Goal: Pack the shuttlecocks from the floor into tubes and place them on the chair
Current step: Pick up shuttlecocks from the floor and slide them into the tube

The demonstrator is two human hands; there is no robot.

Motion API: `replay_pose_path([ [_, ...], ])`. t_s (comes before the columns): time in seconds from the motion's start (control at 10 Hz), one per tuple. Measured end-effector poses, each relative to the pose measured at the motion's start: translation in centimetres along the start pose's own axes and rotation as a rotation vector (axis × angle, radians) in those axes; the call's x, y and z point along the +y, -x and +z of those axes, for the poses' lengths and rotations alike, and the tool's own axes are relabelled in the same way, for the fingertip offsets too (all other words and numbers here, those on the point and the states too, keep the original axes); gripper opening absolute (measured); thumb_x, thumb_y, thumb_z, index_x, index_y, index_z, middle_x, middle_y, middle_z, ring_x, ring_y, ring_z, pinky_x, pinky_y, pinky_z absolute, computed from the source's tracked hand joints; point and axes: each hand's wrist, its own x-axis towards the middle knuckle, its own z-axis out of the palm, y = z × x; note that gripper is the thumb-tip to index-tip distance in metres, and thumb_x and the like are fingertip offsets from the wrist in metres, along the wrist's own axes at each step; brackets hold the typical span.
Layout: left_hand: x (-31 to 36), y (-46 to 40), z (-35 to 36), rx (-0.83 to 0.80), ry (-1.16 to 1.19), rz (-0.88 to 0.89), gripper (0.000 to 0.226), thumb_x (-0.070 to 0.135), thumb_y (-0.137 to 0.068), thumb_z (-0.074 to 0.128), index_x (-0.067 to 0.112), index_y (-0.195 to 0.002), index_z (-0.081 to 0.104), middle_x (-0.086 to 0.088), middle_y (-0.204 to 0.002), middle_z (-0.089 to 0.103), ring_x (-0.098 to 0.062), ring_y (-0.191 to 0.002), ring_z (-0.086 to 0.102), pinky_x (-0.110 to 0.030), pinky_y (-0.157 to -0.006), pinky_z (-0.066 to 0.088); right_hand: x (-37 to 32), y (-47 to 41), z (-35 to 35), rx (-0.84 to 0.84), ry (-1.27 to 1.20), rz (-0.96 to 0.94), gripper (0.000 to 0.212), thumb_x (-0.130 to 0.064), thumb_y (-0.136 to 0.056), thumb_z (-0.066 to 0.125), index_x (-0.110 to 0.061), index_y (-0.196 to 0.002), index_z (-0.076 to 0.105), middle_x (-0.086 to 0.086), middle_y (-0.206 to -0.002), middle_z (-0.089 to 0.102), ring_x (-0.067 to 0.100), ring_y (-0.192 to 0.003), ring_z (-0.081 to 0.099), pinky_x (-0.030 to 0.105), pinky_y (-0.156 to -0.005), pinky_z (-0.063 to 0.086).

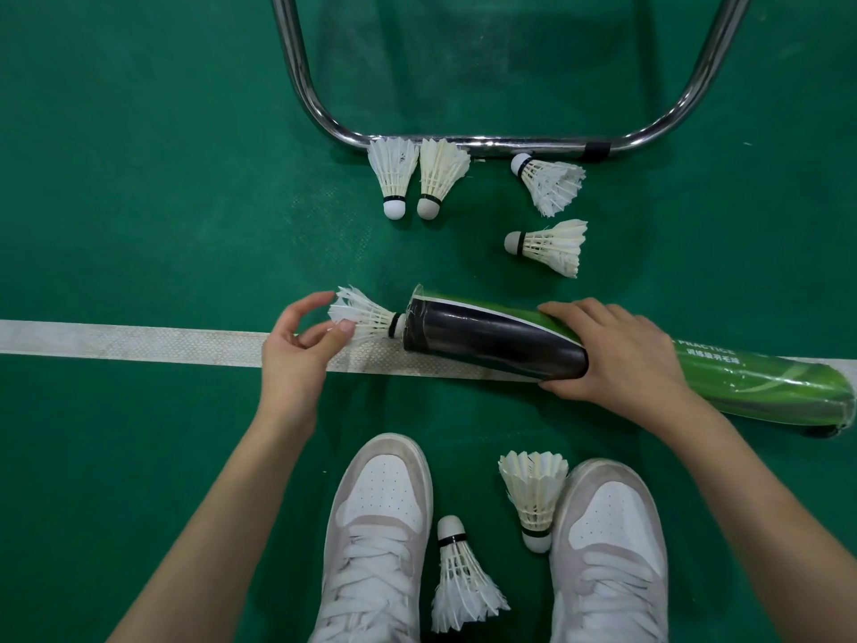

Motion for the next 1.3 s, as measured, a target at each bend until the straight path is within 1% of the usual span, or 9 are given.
replay_pose_path([
  [0.3, -0.4, 0.6, 3.3, -0.301, -0.076, -0.004, 0.036, 0.016, -0.093, 0.059, 0.02, -0.128, 0.051, 0.0, -0.085, 0.064, -0.007, -0.082, 0.06, -0.025, -0.091, 0.044, 0.0, 0.0, -0.1, -0.018, -0.004, 0.009, 0.08, -0.061, -0.063, 0.066, -0.039, -0.133, 0.035, -0.01, -0.121, 0.051, 0.017, -0.109, 0.049, 0.032, -0.082, 0.039],
  [0.4, -0.6, 0.7, 3.8, -0.321, -0.088, -0.003, 0.044, 0.015, -0.087, 0.066, 0.022, -0.128, 0.049, -0.014, -0.082, 0.05, -0.015, -0.081, 0.053, -0.025, -0.082, 0.043, -0.1, 0.0, -0.2, -0.02, -0.009, 0.011, 0.081, -0.061, -0.063, 0.067, -0.039, -0.133, 0.035, -0.01, -0.122, 0.05, 0.017, -0.109, 0.049, 0.032, -0.082, 0.038],
  [0.5, -0.8, 0.5, 4.4, -0.329, -0.163, 0.049, 0.057, 0.012, -0.08, 0.075, 0.029, -0.127, 0.047, -0.021, -0.082, 0.058, -0.018, -0.079, 0.055, -0.032, -0.082, 0.045, -0.1, 0.0, -0.1, -0.021, -0.011, 0.008, 0.081, -0.06, -0.063, 0.067, -0.038, -0.133, 0.035, -0.01, -0.121, 0.051, 0.018, -0.109, 0.049, 0.032, -0.082, 0.038],
  [0.6, -0.5, 0.0, 4.9, -0.312, -0.22, 0.056, 0.064, 0.008, -0.078, 0.076, 0.032, -0.129, 0.044, -0.005, -0.076, 0.065, -0.01, -0.07, 0.059, -0.025, -0.075, 0.049, -0.1, 0.0, -0.1, -0.022, -0.009, 0.008, 0.081, -0.061, -0.063, 0.067, -0.038, -0.134, 0.034, -0.01, -0.122, 0.051, 0.017, -0.109, 0.049, 0.032, -0.082, 0.038],
  [0.7, -0.4, -0.4, 5.0, -0.344, -0.193, 0.023, 0.066, 0.005, -0.08, 0.073, 0.032, -0.132, 0.042, -0.012, -0.085, 0.071, -0.019, -0.079, 0.064, -0.034, -0.086, 0.051, -0.1, -0.1, -0.2, -0.027, -0.003, 0.01, 0.082, -0.061, -0.063, 0.067, -0.039, -0.134, 0.034, -0.01, -0.123, 0.05, 0.017, -0.11, 0.049, 0.032, -0.082, 0.038],
  [0.8, -0.7, -0.5, 4.9, -0.397, -0.146, -0.01, 0.066, -0.001, -0.085, 0.066, 0.031, -0.136, 0.038, -0.002, -0.078, 0.071, -0.013, -0.079, 0.065, -0.025, -0.087, 0.05, -0.1, 0.0, -0.1, -0.02, -0.001, 0.008, 0.082, -0.06, -0.062, 0.068, -0.038, -0.134, 0.035, -0.009, -0.122, 0.051, 0.018, -0.109, 0.049, 0.033, -0.082, 0.039],
  [1.0, -0.4, -0.4, 5.1, -0.504, -0.121, -0.012, 0.061, -0.004, -0.092, 0.054, 0.03, -0.139, 0.036, 0.01, -0.093, 0.07, -0.009, -0.088, 0.064, -0.016, -0.086, 0.047, -0.1, 0.0, -0.1, -0.014, -0.012, 0.005, 0.081, -0.059, -0.062, 0.069, -0.037, -0.133, 0.036, -0.008, -0.12, 0.052, 0.019, -0.107, 0.05, 0.034, -0.081, 0.039],
  [1.1, -0.5, -0.2, 5.2, -0.483, -0.15, 0.011, 0.065, 0.005, -0.089, 0.062, 0.029, -0.143, 0.034, -0.002, -0.102, 0.07, -0.012, -0.093, 0.066, -0.019, -0.088, 0.048, -0.1, 0.0, -0.2, -0.016, -0.008, 0.009, 0.081, -0.059, -0.062, 0.069, -0.038, -0.133, 0.036, -0.009, -0.12, 0.051, 0.018, -0.108, 0.049, 0.033, -0.081, 0.039],
  [1.3, -0.2, -0.2, 5.5, -0.444, -0.229, 0.012, 0.088, 0.002, -0.08, 0.072, 0.038, -0.144, 0.024, 0.005, -0.097, 0.065, 0.002, -0.083, 0.064, -0.01, -0.08, 0.047, -0.2, 0.1, -0.3, -0.017, -0.02, 0.013, 0.08, -0.058, -0.062, 0.069, -0.038, -0.133, 0.036, -0.009, -0.12, 0.051, 0.018, -0.108, 0.049, 0.032, -0.081, 0.038],
])
